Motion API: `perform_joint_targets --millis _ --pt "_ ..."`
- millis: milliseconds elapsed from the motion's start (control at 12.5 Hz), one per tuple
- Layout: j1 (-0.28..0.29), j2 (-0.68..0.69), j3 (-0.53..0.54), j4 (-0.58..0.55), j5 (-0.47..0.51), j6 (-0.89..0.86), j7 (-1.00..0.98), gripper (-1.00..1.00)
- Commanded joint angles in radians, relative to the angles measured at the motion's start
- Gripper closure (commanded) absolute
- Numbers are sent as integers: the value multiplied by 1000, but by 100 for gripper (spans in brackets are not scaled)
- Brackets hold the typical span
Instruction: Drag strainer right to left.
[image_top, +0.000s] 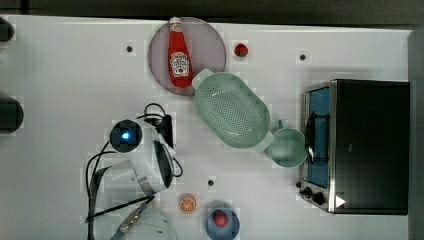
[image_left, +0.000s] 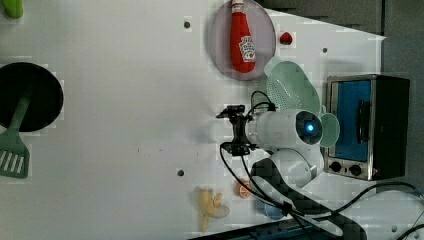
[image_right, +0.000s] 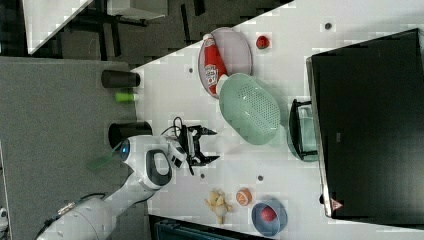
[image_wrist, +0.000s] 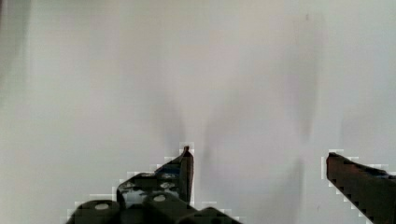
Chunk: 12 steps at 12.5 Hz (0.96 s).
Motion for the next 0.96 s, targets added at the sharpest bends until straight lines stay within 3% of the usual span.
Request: perform_joint_targets --millis 80,400,960 --pt "62 17 27 62 9 -11 153 -100" --pt "111 67 35 144 24 -50 186 -100" --pt "185 141 44 279 154 -96 187 -100"
